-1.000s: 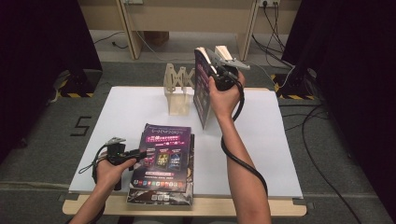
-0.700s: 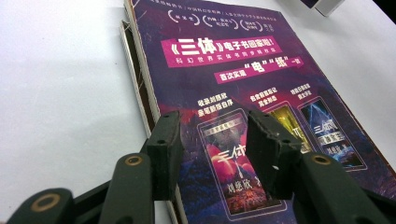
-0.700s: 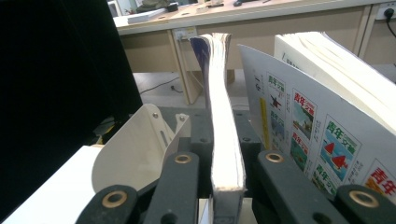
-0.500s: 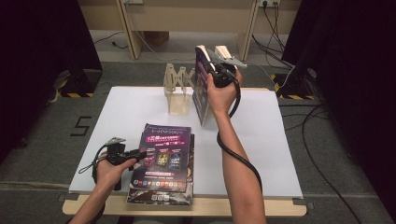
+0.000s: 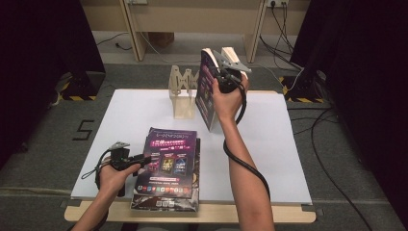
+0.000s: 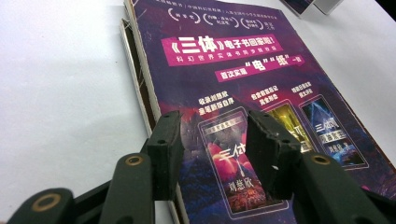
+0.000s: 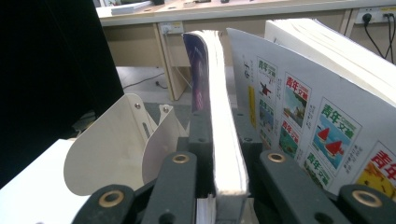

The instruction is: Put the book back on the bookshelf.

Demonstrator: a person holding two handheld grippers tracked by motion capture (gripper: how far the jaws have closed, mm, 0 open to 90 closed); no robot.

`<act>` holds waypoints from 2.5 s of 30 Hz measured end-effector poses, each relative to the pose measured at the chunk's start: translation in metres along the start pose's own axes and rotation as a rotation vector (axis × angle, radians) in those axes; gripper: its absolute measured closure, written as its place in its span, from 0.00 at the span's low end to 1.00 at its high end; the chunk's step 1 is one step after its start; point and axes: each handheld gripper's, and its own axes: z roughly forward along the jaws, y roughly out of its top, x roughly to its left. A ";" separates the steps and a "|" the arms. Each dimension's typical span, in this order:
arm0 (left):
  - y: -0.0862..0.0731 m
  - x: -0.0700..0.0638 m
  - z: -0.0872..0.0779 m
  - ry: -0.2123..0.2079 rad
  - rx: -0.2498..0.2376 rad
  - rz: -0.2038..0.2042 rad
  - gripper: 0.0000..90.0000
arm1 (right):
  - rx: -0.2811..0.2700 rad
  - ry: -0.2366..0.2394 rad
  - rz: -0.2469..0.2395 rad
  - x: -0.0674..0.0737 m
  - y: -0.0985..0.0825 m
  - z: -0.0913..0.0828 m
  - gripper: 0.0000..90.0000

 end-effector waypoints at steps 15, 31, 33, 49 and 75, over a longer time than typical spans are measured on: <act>-0.001 -0.001 0.001 0.002 0.004 0.001 0.61 | 0.008 0.008 -0.012 -0.005 -0.006 -0.008 0.76; -0.001 -0.003 0.001 0.003 0.005 -0.005 0.57 | 0.026 0.016 -0.004 -0.008 -0.008 -0.018 0.65; -0.001 -0.003 0.001 0.004 0.005 -0.002 0.56 | 0.026 0.013 -0.007 -0.009 -0.010 -0.019 0.65; -0.001 -0.004 0.001 0.004 0.003 -0.006 0.52 | 0.035 0.008 -0.004 -0.014 -0.017 -0.032 0.64; 0.000 -0.005 0.000 0.002 0.007 -0.009 0.52 | 0.067 0.027 0.012 -0.016 -0.031 -0.047 0.63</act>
